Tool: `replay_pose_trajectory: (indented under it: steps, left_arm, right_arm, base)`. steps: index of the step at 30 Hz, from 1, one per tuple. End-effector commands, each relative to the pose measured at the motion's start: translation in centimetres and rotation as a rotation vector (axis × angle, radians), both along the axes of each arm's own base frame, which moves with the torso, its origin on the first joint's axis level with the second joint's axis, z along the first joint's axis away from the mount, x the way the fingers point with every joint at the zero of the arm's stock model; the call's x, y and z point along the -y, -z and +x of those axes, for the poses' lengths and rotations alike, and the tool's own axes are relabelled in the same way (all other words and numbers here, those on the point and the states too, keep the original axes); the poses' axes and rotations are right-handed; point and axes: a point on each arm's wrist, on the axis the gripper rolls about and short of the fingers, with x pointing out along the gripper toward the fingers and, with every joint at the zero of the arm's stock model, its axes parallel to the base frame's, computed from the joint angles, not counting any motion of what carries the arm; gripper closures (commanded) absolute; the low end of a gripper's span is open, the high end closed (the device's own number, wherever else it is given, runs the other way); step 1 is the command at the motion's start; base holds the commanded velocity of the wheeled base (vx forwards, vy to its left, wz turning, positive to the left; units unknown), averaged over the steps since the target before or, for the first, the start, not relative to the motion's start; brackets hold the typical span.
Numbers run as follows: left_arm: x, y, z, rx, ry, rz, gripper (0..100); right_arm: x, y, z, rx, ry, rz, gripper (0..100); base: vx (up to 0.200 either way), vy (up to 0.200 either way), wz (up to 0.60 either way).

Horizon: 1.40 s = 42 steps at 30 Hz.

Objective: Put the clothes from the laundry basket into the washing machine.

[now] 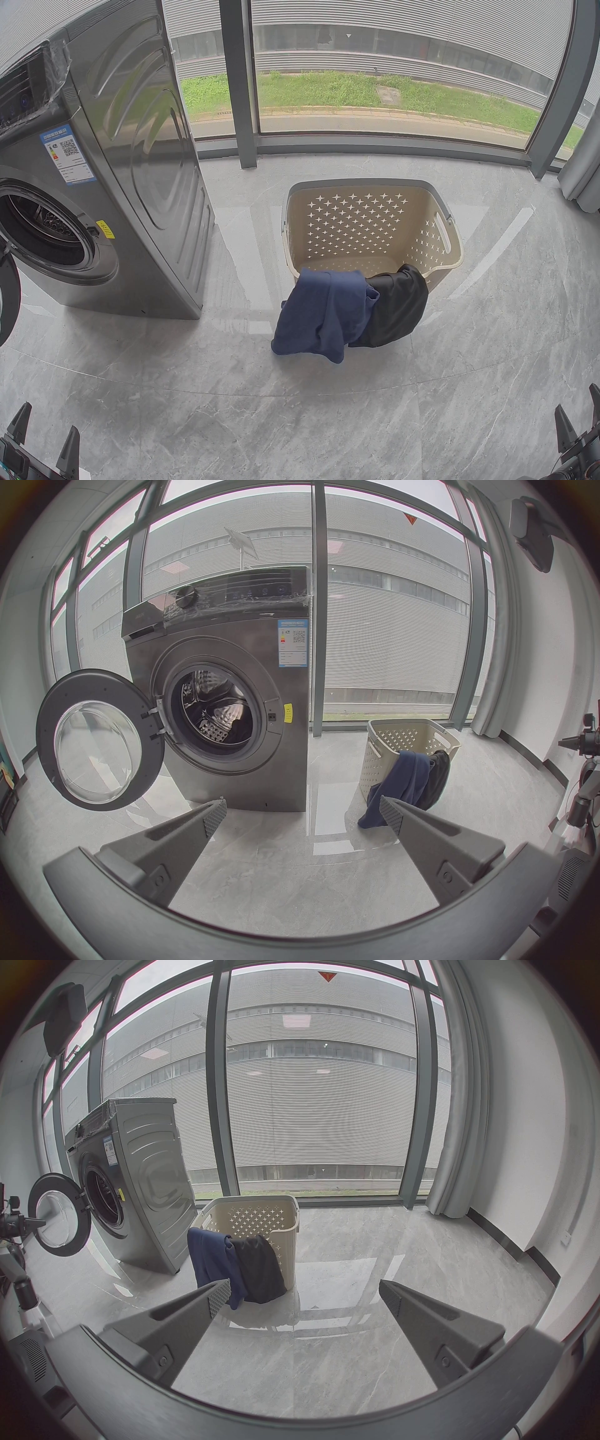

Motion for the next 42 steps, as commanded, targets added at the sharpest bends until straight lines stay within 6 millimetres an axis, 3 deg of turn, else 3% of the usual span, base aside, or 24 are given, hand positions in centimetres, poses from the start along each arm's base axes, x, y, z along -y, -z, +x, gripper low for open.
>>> replay_pose_trajectory:
  steps: [1,6,12,14,15,17,21,24,28,30,34,42]
  left_arm:
    - [0.0,0.5,0.0,-0.006,-0.001,0.0,0]
    - [0.0,0.5,0.1,-0.008,-0.002,0.0,0]
    - [0.0,0.5,0.1,-0.008,-0.002,0.0,0]
    - [0.0,0.5,0.1,-0.008,-0.001,-0.001,0]
    - [0.0,0.5,0.1,-0.008,-0.001,0.0,0]
    - [0.0,0.5,0.1,-0.008,-0.001,0.0,0]
    - [0.0,0.5,0.1,-0.008,-0.001,0.0,0]
    - [0.0,0.5,0.1,-0.008,-0.001,0.0,0]
    - [0.0,0.5,0.1,-0.008,-0.001,0.0,0]
    - [0.0,0.5,0.1,-0.008,-0.001,0.0,0]
    - [0.0,0.5,0.1,-0.008,-0.001,0.0,0]
    - [0.0,0.5,0.1,-0.008,-0.001,-0.006,0]
  right_arm:
    - [0.0,0.4,0.0,0.003,-0.002,-0.002,0]
    - [0.0,0.4,0.0,0.003,-0.004,-0.002,0]
    - [0.0,0.3,-0.1,0.008,-0.01,-0.014,0]
    - [-0.1,-2.7,-0.9,0.103,-0.027,-0.009,0]
    - [-0.1,-5.2,-1.3,0.133,-0.033,-0.006,0]
    - [-0.1,-7.1,-0.7,0.109,-0.036,-0.003,0]
    - [-0.1,-7.2,1.5,-0.038,-0.061,0.003,0]
    - [-0.3,-5.8,4.2,-0.245,-0.121,0.054,0]
    - [-0.5,-5.7,7.5,-0.42,-0.194,0.085,0]
    - [-0.5,-5.7,9.2,-0.45,-0.21,0.088,0]
    - [-1.3,-5.3,14.4,-0.469,-0.26,0.089,0]
    - [-3.5,-3.6,19.0,-0.596,-0.315,0.123,0]
  base:
    - [0.2,0.0,0.0]
    - [0.2,0.0,0.0]
    - [0.0,0.0,0.0]
    - [0.0,0.0,0.0]
    - [0.0,0.0,0.0]
    - [0.0,0.0,0.0]
    - [0.15,0.0,0.0]
    - [0.133,0.0,0.0]
    - [0.0,0.0,0.0]
    - [0.0,0.0,0.0]
    - [0.0,0.0,0.0]
    - [0.0,0.0,0.0]
